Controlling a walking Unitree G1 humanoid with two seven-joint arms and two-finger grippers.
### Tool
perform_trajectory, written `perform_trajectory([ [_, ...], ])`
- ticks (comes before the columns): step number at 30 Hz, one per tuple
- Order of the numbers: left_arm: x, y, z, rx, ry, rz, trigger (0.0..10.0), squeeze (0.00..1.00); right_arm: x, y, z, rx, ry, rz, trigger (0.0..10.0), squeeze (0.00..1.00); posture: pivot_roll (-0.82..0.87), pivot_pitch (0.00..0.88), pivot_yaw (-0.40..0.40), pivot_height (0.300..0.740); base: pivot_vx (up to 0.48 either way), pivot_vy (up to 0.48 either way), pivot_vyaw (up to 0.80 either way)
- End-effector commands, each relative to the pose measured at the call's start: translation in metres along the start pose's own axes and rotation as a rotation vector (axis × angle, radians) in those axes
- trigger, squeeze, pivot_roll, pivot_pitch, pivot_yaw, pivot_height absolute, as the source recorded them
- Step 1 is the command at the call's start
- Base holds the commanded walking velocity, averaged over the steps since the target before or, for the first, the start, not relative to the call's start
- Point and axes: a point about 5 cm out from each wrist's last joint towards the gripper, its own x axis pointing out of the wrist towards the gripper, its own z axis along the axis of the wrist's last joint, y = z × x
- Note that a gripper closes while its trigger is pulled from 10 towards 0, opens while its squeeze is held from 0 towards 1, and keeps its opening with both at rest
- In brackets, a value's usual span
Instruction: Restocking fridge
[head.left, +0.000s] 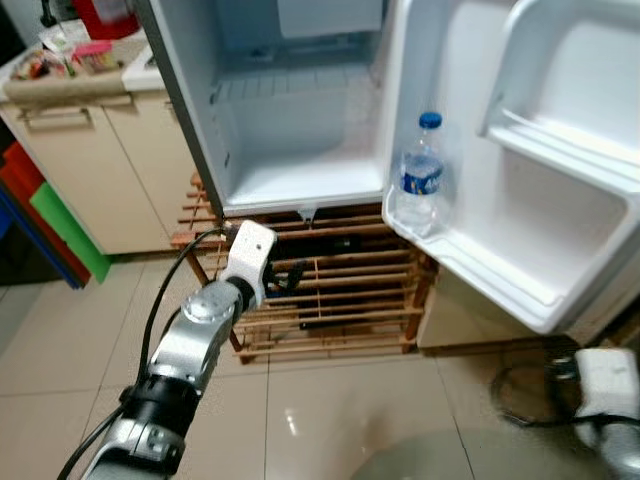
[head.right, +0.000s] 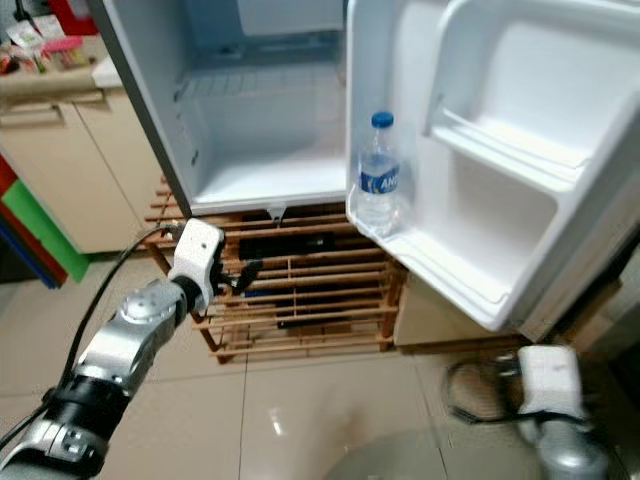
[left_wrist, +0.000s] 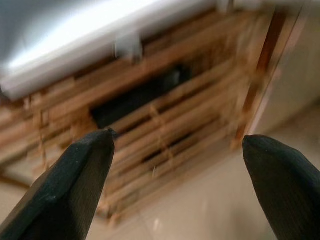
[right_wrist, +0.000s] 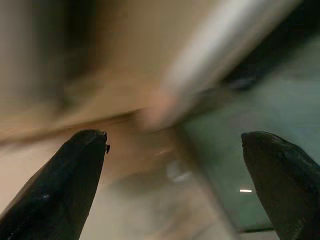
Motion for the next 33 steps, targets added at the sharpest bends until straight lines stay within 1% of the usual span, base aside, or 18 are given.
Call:
perform_trajectory([
  [1, 0.002, 0.001, -0.007, 0.034, 0.040, -0.005, 10.0, 0.00, 0.002, -0.006, 0.004, -0.008, -0.009, -0.062, 10.0, 0.26, -0.16, 0.000, 0.085, 0.732, 0.000, 0.000, 0.00],
  [3, 0.003, -0.001, -0.012, 0.039, 0.066, -0.017, 10.0, 0.00, 0.003, -0.010, 0.006, -0.007, -0.005, -0.074, 10.0, 0.27, -0.17, 0.000, 0.087, 0.732, 0.000, 0.000, 0.00],
  [4, 0.003, -0.005, -0.026, 0.081, 0.140, -0.055, 10.0, 0.00, 0.007, -0.017, 0.004, -0.016, 0.029, -0.087, 10.0, 0.27, -0.17, 0.000, 0.085, 0.732, 0.000, 0.000, 0.00],
  [6, 0.002, -0.009, -0.039, 0.120, 0.208, -0.092, 10.0, 0.00, 0.012, -0.024, -0.004, 0.000, 0.088, -0.104, 10.0, 0.27, -0.17, 0.000, 0.080, 0.732, 0.000, 0.000, 0.00],
  [9, 0.001, -0.009, -0.053, 0.200, 0.279, -0.110, 10.0, 0.00, 0.018, -0.044, -0.020, 0.046, 0.201, -0.187, 10.0, 0.28, -0.16, 0.000, 0.055, 0.732, 0.000, 0.000, 0.00],
  [11, 0.000, -0.007, -0.058, 0.217, 0.298, -0.100, 10.0, 0.00, 0.021, -0.061, -0.024, 0.075, 0.243, -0.256, 10.0, 0.28, -0.15, 0.000, 0.044, 0.732, 0.000, 0.000, 0.00],
  [12, 0.000, -0.007, -0.058, 0.217, 0.298, -0.100, 10.0, 0.00, 0.021, -0.061, -0.024, 0.075, 0.243, -0.256, 10.0, 0.28, -0.15, 0.000, 0.044, 0.732, 0.000, 0.000, 0.00],
  [13, -0.001, -0.004, -0.061, 0.213, 0.307, -0.088, 10.0, 0.00, 0.026, -0.075, -0.015, 0.077, 0.217, -0.307, 10.0, 0.28, -0.13, 0.000, 0.035, 0.732, 0.000, 0.000, 0.00],
  [14, -0.001, -0.003, -0.062, 0.213, 0.312, -0.081, 10.0, 0.00, 0.028, -0.080, -0.010, 0.072, 0.198, -0.328, 10.0, 0.28, -0.13, 0.000, 0.035, 0.732, 0.000, 0.000, 0.00],
  [16, -0.002, -0.003, -0.064, 0.213, 0.314, -0.076, 10.0, 0.00, 0.031, -0.084, -0.005, 0.067, 0.180, -0.342, 10.0, 0.28, -0.13, 0.000, 0.035, 0.732, 0.000, 0.000, 0.00],
  [17, -0.003, -0.002, -0.067, 0.208, 0.319, -0.076, 10.0, 0.00, 0.039, -0.092, 0.019, 0.073, 0.090, -0.373, 10.0, 0.28, -0.11, 0.000, 0.031, 0.732, 0.000, 0.000, 0.00],
  [19, -0.004, -0.002, -0.068, 0.206, 0.321, -0.078, 10.0, 0.00, 0.043, -0.094, 0.029, 0.084, 0.059, -0.381, 10.0, 0.28, -0.11, 0.000, 0.031, 0.732, 0.000, 0.000, 0.00],
  [21, -0.004, -0.002, -0.070, 0.204, 0.313, -0.076, 10.0, 0.00, 0.053, -0.081, 0.072, 0.188, -0.125, -0.311, 10.0, 0.27, -0.09, 0.000, 0.028, 0.732, 0.000, 0.000, 0.00],
  [24, -0.004, -0.003, -0.071, 0.198, 0.308, -0.081, 10.0, 0.00, 0.055, -0.068, 0.095, 0.212, -0.223, -0.244, 10.0, 0.27, -0.09, 0.000, 0.026, 0.732, 0.000, 0.000, 0.00],
  [29, -0.008, -0.006, -0.085, 0.174, 0.373, -0.105, 10.0, 0.00, 0.044, -0.002, 0.144, 0.262, -0.423, 0.064, 10.0, 0.26, -0.08, 0.000, 0.024, 0.732, 0.000, 0.000, 0.00],
  [31, -0.015, -0.007, -0.100, 0.165, 0.444, -0.167, 10.0, 0.00, 0.028, 0.034, 0.160, 0.290, -0.507, 0.257, 10.0, 0.26, -0.08, 0.000, 0.030, 0.732, 0.000, 0.000, 0.00],
  [32, -0.015, -0.007, -0.100, 0.165, 0.444, -0.167, 10.0, 0.00, 0.028, 0.034, 0.160, 0.290, -0.507, 0.257, 10.0, 0.26, -0.08, 0.000, 0.030, 0.732, 0.000, 0.000, 0.00],
  [33, -0.020, -0.004, -0.107, 0.167, 0.472, -0.162, 10.0, 0.00, 0.021, 0.044, 0.164, 0.300, -0.530, 0.314, 10.0, 0.26, -0.08, 0.000, 0.031, 0.732, 0.000, 0.000, 0.00],
])
